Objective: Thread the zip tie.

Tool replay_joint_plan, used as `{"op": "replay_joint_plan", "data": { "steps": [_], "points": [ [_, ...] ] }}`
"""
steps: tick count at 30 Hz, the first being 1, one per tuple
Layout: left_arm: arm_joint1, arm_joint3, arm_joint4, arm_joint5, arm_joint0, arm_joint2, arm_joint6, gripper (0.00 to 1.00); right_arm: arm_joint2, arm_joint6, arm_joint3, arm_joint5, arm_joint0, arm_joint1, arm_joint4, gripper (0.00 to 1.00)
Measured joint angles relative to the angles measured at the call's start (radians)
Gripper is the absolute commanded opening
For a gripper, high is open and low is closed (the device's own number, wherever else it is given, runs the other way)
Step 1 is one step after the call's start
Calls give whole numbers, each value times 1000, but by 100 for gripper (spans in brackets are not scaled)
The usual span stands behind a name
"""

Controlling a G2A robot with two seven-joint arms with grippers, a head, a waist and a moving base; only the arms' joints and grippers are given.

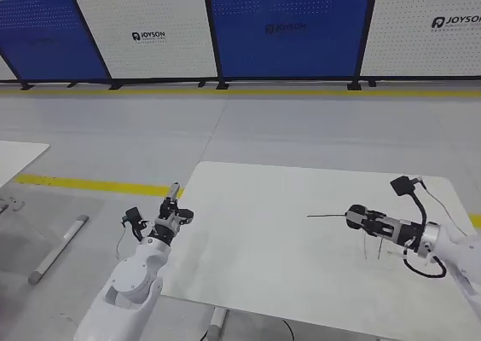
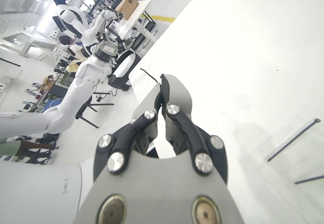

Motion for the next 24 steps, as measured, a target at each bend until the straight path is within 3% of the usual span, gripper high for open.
{"op": "replay_joint_plan", "data": {
  "steps": [6,10,12,21,24],
  "points": [
    [0,0,0,0,0,0,0,100,-69,-215,-66,0,14,-24,-175,0],
    [0,0,0,0,0,0,0,100,-160,-307,-17,0,58,-40,-330,0],
    [0,0,0,0,0,0,0,100,-183,-315,2,0,70,-45,-326,0],
    [0,0,0,0,0,0,0,100,-177,-313,0,0,68,-45,-320,0],
    [0,0,0,0,-1,1,-1,100,-183,-346,-1,1,56,-48,-363,0]
  ]
}}
